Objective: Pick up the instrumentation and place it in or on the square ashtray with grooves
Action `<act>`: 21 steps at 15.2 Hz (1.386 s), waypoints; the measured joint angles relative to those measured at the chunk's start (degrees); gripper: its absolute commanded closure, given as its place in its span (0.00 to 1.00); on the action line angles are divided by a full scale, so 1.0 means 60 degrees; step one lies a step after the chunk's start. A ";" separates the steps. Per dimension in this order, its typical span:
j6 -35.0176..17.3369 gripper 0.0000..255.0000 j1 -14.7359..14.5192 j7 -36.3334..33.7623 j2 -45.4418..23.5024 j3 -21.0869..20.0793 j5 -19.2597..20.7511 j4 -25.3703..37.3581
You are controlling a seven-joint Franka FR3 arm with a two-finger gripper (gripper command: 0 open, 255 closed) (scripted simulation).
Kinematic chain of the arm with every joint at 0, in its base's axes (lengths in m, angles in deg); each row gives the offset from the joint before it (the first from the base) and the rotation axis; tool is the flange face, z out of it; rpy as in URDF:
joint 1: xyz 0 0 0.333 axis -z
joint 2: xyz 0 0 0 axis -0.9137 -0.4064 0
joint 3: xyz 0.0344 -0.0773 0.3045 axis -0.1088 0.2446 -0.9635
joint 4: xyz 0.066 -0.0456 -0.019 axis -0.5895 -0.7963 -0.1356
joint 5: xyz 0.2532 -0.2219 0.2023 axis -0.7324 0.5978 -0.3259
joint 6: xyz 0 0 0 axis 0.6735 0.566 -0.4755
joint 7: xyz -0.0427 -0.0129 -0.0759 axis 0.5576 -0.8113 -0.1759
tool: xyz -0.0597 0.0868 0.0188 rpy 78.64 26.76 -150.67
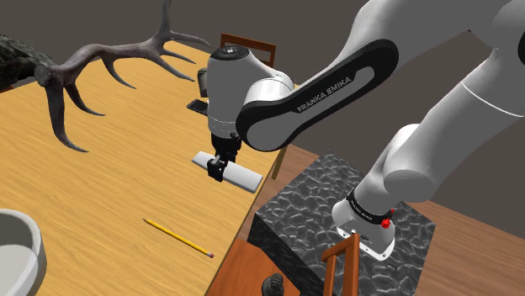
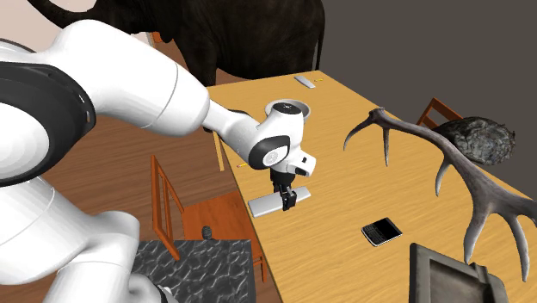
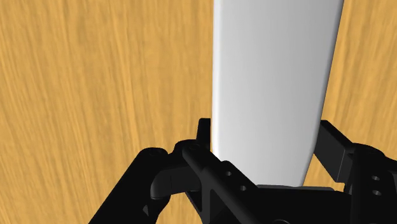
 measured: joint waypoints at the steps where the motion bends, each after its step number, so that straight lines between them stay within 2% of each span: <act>1: 0.0000 1.00 0.0000 0.0000 0.0000 0.0000 0.0000 0.0000; 21: 0.2647 1.00 -0.0102 0.0548 0.1498 0.0342 -0.0646 0.1278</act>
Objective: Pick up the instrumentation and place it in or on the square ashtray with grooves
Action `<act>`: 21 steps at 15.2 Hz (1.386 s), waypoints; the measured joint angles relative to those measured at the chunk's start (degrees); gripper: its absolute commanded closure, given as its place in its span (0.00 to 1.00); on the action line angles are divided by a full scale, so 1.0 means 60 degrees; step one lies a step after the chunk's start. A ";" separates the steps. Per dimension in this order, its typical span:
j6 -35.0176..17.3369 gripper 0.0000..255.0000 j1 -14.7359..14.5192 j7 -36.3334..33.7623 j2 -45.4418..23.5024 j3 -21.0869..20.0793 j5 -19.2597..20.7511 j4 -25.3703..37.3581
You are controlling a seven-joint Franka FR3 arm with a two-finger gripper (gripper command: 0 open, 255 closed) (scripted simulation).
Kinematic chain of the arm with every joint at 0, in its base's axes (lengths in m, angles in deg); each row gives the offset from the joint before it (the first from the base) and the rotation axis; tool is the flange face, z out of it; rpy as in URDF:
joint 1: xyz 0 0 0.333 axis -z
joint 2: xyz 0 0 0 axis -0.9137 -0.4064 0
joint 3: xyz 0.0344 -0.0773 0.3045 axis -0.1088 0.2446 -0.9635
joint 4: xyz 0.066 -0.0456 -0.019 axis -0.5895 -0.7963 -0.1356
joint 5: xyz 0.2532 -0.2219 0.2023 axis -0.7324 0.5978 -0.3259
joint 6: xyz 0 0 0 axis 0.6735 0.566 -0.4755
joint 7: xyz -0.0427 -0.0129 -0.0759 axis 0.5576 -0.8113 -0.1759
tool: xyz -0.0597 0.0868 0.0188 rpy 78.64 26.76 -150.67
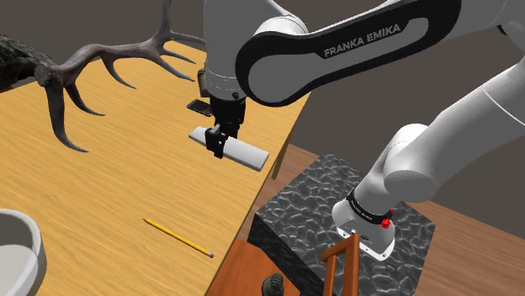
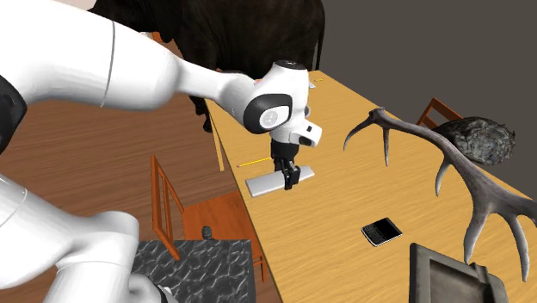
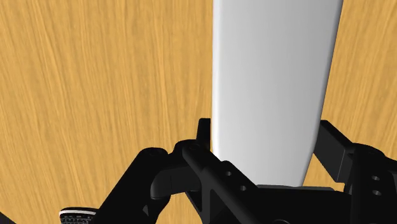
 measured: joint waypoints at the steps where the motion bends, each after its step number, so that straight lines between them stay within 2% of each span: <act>1: 0.0127 1.00 -0.0012 0.0029 0.0103 0.0026 -0.0039 0.0029; 4: 0.0486 1.00 0.0038 0.0183 0.0236 0.0157 -0.0043 0.0255; 10: 0.0507 1.00 0.0668 0.1186 -0.0460 0.0845 0.0448 0.0871; 16: 0.0570 1.00 0.1291 0.2156 -0.1450 0.1477 0.0950 0.1848; 21: 0.0791 1.00 0.1755 0.2895 -0.2558 0.1938 0.1350 0.3127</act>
